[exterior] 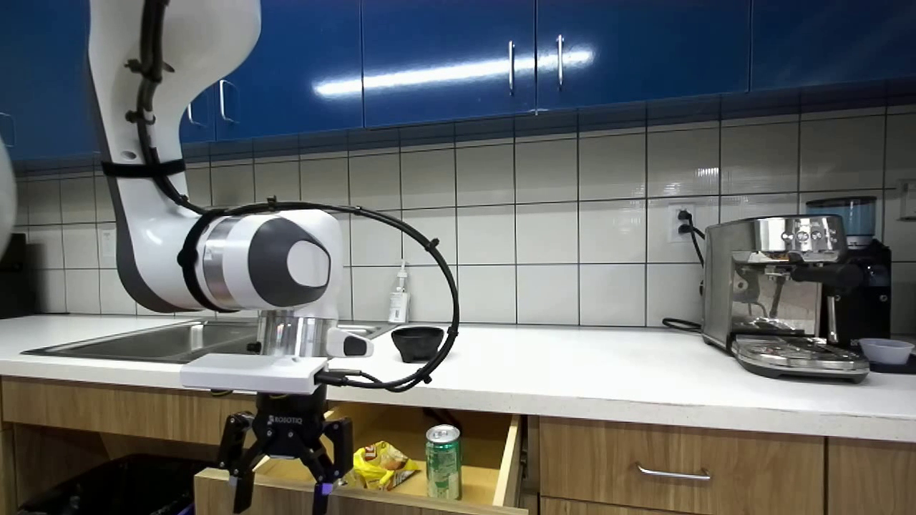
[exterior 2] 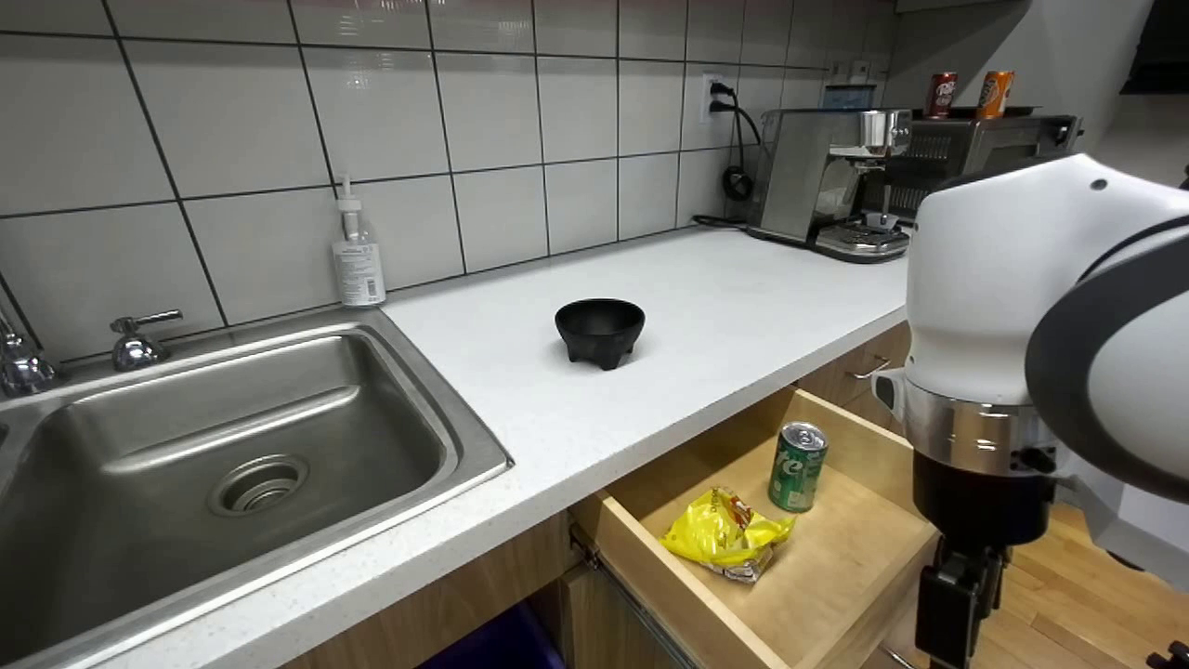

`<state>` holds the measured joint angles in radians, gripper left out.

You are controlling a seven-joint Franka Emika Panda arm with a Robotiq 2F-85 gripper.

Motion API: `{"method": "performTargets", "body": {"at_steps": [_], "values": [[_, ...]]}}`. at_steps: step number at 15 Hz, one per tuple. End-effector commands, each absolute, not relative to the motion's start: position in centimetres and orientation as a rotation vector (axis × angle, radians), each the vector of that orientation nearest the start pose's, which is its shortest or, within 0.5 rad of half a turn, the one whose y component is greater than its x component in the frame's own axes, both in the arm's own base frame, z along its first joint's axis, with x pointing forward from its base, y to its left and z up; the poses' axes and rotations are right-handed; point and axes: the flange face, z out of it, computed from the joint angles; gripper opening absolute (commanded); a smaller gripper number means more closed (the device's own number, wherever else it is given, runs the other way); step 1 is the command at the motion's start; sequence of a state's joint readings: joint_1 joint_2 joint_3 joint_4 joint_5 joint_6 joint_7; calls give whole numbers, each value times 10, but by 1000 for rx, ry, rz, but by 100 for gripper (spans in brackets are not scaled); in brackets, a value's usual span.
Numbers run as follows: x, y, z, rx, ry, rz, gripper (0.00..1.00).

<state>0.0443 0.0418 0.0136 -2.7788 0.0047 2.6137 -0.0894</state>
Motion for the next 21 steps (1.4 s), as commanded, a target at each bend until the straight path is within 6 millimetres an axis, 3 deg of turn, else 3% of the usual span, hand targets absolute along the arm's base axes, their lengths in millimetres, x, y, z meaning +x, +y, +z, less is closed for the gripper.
{"method": "performTargets", "body": {"at_steps": [1, 21], "values": [[364, 18, 184, -3149, -160, 256, 100], [375, -1, 183, -3212, -57, 89, 100]]}}
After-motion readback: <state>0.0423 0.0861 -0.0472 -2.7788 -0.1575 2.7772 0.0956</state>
